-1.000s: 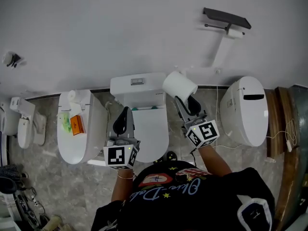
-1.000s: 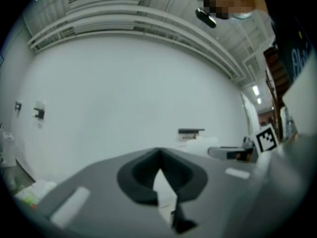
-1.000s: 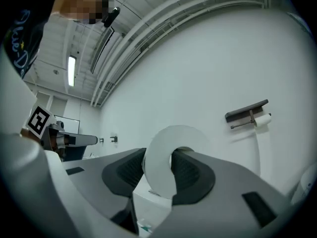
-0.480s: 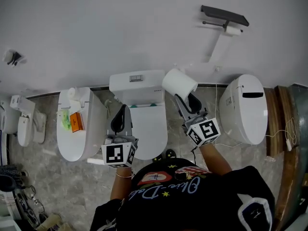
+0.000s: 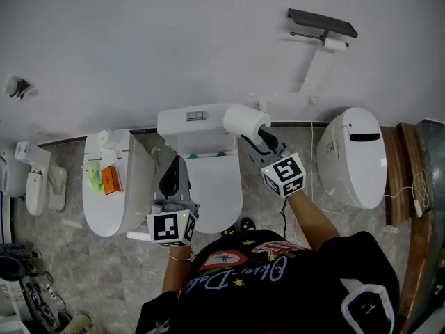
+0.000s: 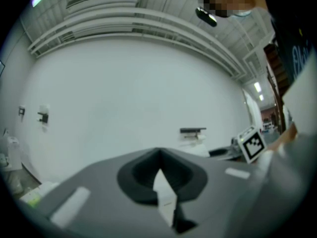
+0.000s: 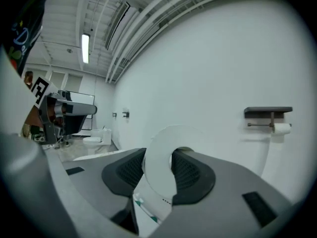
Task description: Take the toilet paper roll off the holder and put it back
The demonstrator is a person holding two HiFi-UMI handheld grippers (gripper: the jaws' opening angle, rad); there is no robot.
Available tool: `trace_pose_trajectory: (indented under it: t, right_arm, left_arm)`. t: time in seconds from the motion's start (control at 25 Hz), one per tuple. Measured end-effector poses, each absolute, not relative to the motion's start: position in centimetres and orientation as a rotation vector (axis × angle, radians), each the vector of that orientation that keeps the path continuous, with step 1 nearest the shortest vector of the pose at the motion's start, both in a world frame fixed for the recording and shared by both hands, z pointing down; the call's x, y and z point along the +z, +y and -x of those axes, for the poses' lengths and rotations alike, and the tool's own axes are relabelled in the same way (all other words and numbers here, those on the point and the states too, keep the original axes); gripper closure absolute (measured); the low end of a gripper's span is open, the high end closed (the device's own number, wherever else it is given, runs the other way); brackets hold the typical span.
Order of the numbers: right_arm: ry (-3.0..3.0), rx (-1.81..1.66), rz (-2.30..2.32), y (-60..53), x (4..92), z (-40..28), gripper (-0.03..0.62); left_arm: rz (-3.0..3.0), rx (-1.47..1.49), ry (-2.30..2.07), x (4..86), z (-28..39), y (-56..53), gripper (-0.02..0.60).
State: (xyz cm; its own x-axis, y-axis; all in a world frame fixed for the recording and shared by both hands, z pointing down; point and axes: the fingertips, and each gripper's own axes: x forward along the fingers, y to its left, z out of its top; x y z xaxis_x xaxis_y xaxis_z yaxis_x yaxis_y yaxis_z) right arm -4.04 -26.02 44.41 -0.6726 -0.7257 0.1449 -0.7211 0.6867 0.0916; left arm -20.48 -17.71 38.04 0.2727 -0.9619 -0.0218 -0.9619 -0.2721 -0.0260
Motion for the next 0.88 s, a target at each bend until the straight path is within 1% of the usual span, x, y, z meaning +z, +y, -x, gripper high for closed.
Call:
trace_pose_trajectory:
  t: [0.24,0.44,0.68,0.88]
  right_arm:
    - [-2.457,-0.103,-0.761,-33.8,49.6,8.8,0.434]
    - [-2.158,-0.211,-0.463,-39.8,54.1,11.2,0.434]
    - [-1.966,-0.215,-0.255,-42.0,59.4,13.3,0.434]
    - [-1.854,-0.25,-0.161,-42.5,62.2,14.2,0.434]
  left_arm:
    - [2.43,-0.025,1.986,39.1,23.1,-17.2,0.583]
    - [2.356,-0.065,2.134,40.6,26.4,-16.2,0.583]
    - [2.269,-0.107,2.303,42.4,29.9,-15.4,0.583]
    - [2.232,-0.121,2.354,42.7,31.3,-15.7,0.583]
